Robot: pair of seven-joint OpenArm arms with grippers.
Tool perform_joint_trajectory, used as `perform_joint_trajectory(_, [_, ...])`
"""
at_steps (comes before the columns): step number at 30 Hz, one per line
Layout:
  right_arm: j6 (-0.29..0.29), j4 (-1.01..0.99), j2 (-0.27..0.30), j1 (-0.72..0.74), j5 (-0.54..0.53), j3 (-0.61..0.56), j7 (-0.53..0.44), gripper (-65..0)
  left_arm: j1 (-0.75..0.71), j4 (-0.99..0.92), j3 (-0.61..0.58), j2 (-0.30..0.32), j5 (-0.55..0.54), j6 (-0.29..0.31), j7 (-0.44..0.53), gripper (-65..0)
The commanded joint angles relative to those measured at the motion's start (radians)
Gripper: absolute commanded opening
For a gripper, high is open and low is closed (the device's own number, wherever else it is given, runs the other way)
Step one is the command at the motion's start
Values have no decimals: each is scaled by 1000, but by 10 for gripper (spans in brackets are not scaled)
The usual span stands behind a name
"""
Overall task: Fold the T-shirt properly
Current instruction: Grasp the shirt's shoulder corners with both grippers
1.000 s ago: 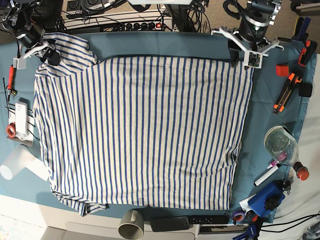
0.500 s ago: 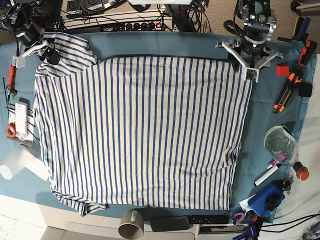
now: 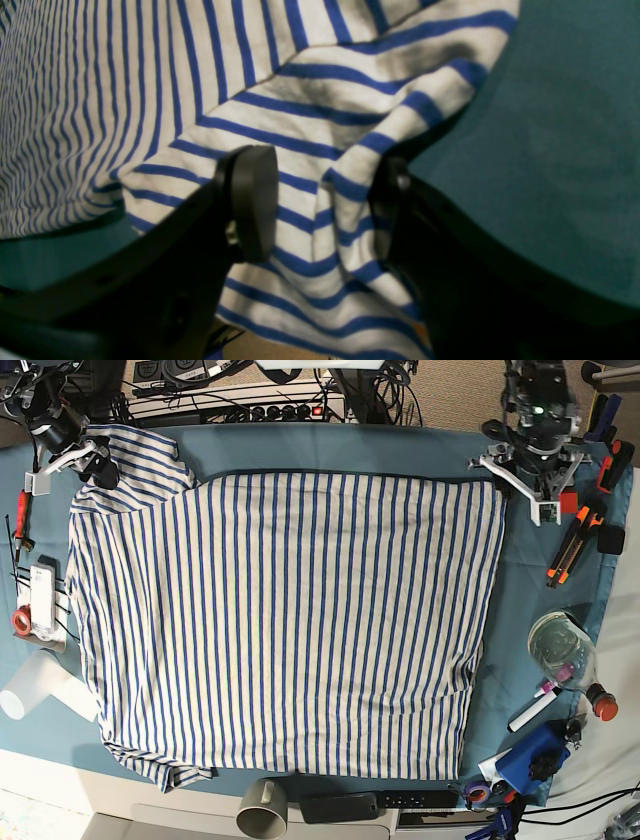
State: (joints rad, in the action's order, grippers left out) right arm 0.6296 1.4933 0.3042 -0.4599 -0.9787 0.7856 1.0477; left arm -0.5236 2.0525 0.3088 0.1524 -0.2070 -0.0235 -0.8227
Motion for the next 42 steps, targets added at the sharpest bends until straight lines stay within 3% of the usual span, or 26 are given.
perform_joint_trajectory(1, [-17, -3, 6, -14, 60, 4, 71, -354, 7, 10, 13, 3, -28, 12, 8, -349])
perform_joint_trajectory(9, [-17, -3, 6, -14, 60, 4, 71, -354, 36, 7, 29, 2, -139, 74, -51, -349])
perform_joint_trajectory(33, [-17, -3, 6, -14, 60, 4, 71, -354, 36, 47, 28, 2, -161, 79, -76, -349])
perform_joint_trajectory(36, [-17, -3, 6, -13, 60, 4, 69, -354, 36, 29, 27, -16, -198, 129, -74, -349])
perform_joint_trajectory(42, [-17, -3, 6, -13, 59, 4, 54, -354, 48, -76, 27, -41, -182, 130, -16, -349])
